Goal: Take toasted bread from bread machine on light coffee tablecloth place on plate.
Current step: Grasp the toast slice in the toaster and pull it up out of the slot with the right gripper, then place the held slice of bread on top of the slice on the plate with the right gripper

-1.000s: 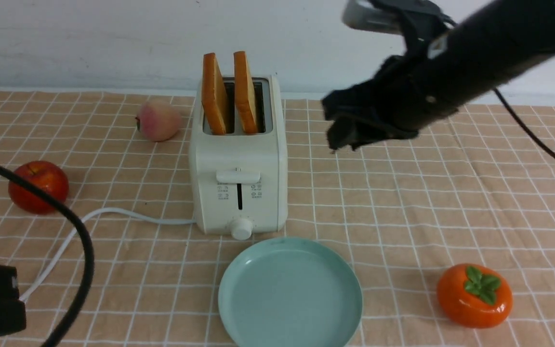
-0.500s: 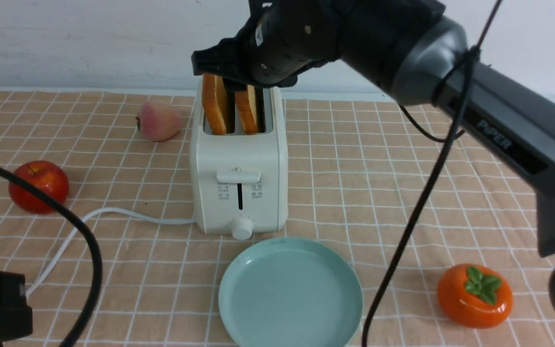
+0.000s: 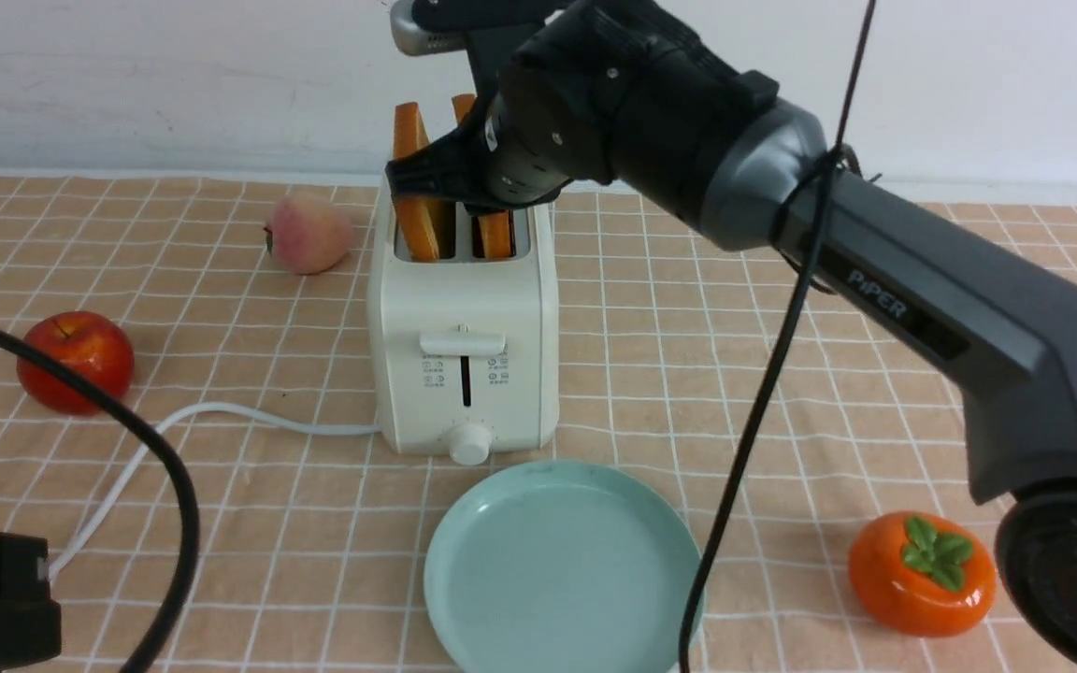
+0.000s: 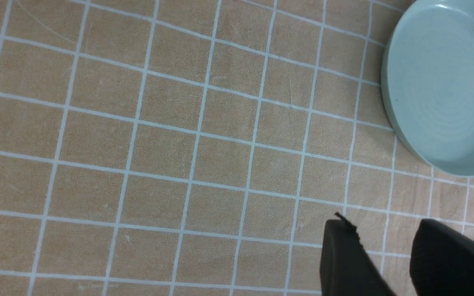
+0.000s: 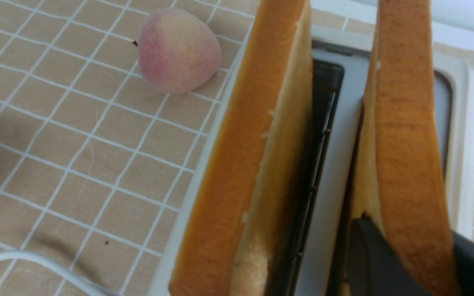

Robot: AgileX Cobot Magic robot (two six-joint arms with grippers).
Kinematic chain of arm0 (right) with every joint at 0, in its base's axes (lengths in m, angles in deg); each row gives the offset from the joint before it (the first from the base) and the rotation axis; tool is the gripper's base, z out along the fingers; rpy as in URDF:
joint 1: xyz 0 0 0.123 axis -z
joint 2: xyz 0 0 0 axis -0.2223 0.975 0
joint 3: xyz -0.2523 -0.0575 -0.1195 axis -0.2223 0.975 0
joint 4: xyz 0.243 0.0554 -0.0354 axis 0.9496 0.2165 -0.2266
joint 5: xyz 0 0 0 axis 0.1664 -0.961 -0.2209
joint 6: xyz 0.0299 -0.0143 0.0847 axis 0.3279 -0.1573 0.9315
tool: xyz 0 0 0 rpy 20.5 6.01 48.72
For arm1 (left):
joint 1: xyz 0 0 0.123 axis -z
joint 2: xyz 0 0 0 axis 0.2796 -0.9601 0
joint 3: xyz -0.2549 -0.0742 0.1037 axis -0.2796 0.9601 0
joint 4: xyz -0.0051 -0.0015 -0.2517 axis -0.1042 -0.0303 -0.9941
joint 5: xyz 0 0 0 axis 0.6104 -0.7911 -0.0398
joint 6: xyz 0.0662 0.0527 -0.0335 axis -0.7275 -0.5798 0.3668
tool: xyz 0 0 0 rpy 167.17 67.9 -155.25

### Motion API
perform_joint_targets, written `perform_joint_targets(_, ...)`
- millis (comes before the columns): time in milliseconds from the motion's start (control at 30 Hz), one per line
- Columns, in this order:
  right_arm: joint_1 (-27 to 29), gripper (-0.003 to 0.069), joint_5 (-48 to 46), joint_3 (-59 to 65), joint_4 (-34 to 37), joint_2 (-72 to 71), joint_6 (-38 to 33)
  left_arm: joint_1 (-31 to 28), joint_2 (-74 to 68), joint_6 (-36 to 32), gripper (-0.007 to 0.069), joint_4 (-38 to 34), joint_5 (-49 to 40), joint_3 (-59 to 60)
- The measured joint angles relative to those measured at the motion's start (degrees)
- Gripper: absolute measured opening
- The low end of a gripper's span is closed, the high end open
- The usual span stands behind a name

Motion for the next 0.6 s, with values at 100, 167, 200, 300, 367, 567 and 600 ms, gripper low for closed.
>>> perform_joint_targets(100, 0.00, 0.0117, -0.25, -0.82, -1.36, -2.77, 0.00, 0.00, 0.00, 0.00, 0.0238, 0.00, 0.00, 0.00)
perform_joint_targets(167, 0.00, 0.0117, -1.14, -1.85, -2.91, -7.24, -0.46, 0.00, 0.00, 0.00, 0.0238, -0.18, 0.06, 0.00)
perform_joint_targets(200, 0.00, 0.0117, -1.92, -2.05, -3.32, -9.37, -1.18, 0.00, 0.00, 0.00, 0.0238, -0.19, 0.06, 0.00)
perform_joint_targets(300, 0.00, 0.0117, -5.28, -2.51, -3.86, -14.17, -4.00, 0.00, 0.00, 0.00, 0.0238, -0.38, 0.06, 0.00)
perform_joint_targets(367, 0.00, 0.0117, -9.55, -2.75, -4.22, -18.79, -8.14, 0.00, 0.00, 0.00, 0.0238, -0.41, 0.06, 0.00)
perform_joint_targets(567, 1.41, 0.0117, -15.04, 7.02, -4.65, -31.37, -12.39, 0.00, 0.00, 0.00, 0.0238, -0.59, 0.00, 0.00)
perform_joint_targets(600, 1.79, 0.0117, -14.97, 11.45, -4.87, -34.36, -12.44, 0.00, 0.00, 0.00, 0.0238, -0.63, 0.00, 0.00)
